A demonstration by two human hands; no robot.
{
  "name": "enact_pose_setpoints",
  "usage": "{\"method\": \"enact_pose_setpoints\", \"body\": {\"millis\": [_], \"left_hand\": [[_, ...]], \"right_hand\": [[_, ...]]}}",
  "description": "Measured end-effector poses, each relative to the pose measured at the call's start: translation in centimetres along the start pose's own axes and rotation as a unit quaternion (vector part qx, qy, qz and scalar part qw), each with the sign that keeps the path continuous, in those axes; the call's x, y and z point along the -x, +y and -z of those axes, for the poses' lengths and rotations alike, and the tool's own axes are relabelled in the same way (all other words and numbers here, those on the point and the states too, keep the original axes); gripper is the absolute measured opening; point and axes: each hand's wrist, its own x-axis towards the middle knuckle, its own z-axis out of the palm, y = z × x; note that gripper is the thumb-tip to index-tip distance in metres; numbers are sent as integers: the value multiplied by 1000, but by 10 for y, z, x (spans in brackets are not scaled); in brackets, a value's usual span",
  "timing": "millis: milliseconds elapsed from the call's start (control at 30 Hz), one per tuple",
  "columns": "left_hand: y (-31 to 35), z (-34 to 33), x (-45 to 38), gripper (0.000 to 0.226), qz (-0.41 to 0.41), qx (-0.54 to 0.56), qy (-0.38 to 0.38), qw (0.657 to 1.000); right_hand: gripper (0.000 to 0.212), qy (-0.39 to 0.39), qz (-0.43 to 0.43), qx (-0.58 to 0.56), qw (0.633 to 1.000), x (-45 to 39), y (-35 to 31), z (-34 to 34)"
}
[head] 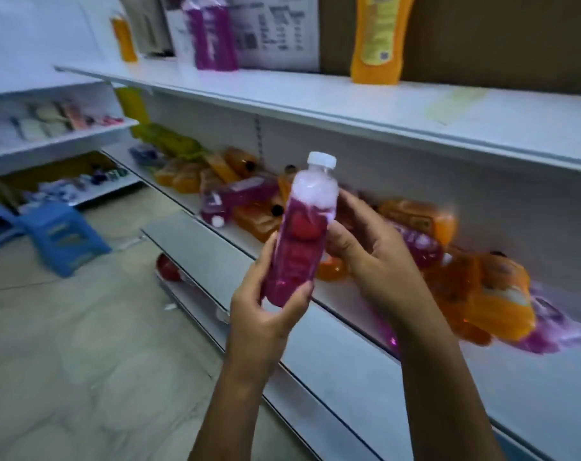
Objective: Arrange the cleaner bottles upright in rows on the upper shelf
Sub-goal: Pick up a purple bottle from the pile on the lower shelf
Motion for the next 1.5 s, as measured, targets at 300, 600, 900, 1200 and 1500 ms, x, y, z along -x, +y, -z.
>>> {"method": "enact_pose_setpoints", "body": {"millis": [300,600,900,1200,1500], "left_hand": [[4,20,-6,82,-108,-315,158,930],[1,61,-42,82,-100,-115,80,985],[7,117,-94,89,-77,94,20,992],[15,157,-145,82,-128,116,65,983],[47,196,-248,77,-199,59,-97,973]], "right_hand": [[89,11,-11,-66,998,-36,-10,-58],[63,-48,-38,-254,965,-71,-22,-65],[66,-108,22,-177,978,-111,-47,-101],[81,-123,160,102,974,-169,-83,-158],[105,-70,184,231,953,-233,-132,-159]]}}
